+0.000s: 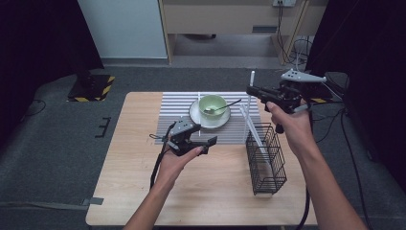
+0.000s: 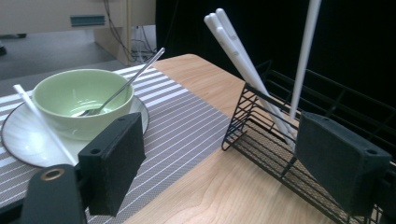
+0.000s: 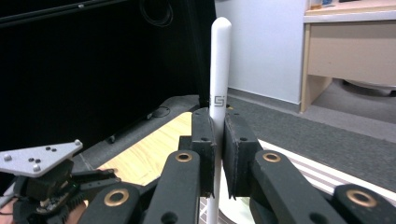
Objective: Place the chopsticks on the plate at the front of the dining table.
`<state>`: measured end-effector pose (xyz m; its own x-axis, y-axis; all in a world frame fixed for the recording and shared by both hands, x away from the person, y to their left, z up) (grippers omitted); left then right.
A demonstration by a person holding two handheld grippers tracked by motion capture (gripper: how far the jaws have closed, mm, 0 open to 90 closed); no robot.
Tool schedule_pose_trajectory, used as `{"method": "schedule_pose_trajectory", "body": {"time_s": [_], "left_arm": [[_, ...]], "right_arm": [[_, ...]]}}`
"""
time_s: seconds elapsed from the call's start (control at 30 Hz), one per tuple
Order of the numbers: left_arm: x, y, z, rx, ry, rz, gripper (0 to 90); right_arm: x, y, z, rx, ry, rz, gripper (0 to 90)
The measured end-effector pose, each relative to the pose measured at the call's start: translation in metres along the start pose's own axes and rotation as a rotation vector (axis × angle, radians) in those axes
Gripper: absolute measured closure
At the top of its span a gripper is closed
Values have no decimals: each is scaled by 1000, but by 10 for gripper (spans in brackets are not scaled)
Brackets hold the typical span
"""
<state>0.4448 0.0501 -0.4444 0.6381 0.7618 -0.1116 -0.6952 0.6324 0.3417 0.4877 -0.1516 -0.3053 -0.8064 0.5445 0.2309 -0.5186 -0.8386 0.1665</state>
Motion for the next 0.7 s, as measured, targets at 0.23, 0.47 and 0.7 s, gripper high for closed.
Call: {"method": "schedule_pose_trajectory", "body": {"time_s": [0.23,0.47,0.7], "left_arm": [[-3,-1,0,-3,0,-19,122],[-13,-4,-2,-3,8,-57,93],[-20,-7,-5,-1,19,-77,86]], "right_arm": [[9,-14,2,-15,-24,38,842],[17,-25,2,-12,-35,58,842],[25,-34,4,-9,-36,78,842]]}}
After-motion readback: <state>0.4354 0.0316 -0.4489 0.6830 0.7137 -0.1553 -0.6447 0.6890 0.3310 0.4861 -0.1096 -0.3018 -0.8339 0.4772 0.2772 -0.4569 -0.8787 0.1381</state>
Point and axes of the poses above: each handheld gripper's, and its own axes: y roughly backward along the jaws, z roughly out of its top, x roughly to its left, the point moved 7 cm from there along -y, roughly forward along the jaws, and after that the axes turned 9 degrees about z, right-handed, at the moved point
